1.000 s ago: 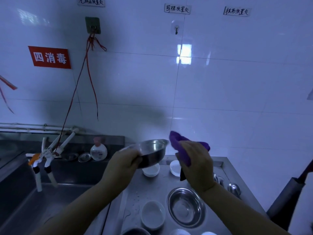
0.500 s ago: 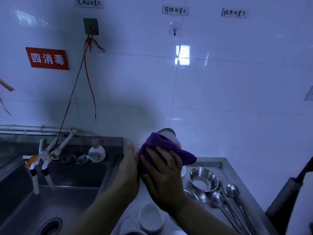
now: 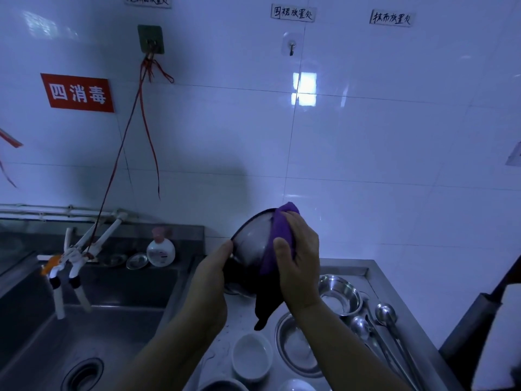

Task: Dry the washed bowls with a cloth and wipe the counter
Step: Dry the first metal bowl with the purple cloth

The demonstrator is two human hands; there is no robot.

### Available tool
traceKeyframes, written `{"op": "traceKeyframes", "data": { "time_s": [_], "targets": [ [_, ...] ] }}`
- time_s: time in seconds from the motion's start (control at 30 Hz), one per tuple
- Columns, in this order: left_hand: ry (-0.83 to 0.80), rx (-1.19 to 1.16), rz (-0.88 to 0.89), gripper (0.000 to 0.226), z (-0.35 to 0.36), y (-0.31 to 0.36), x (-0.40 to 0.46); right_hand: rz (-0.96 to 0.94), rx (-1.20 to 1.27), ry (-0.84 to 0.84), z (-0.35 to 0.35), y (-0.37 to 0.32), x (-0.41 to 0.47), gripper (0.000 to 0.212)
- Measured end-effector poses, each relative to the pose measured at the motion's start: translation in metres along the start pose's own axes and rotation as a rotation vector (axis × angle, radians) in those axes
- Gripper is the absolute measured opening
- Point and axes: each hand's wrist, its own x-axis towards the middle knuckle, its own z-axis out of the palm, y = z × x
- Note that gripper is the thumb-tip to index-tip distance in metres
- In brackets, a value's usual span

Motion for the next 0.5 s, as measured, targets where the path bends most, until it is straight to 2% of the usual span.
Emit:
{"op": "traceKeyframes", "data": {
  "time_s": [0.1,0.23,0.3,0.5],
  "targets": [
    [-0.031,-0.074,-0.028,0.034,-0.003,0.004,0.003,0.193,0.138,0.057,-0.002,0.007,-0.007,0.053],
    [-0.045,-0.179,-0.077,0.039,-0.005,0.003,0.006,0.220,0.062,0.077,-0.003,0.001,-0.010,0.064],
    [-0.047,-0.189,-0.080,0.038,-0.005,0.002,0.007,0.153,-0.063,0.063,-0.004,-0.007,-0.005,0.064],
    [-0.077,-0.221,-0.114,0.046,-0.007,0.003,0.014,-0.283,-0.448,-0.079,-0.003,-0.020,0.001,0.060]
  ]
}}
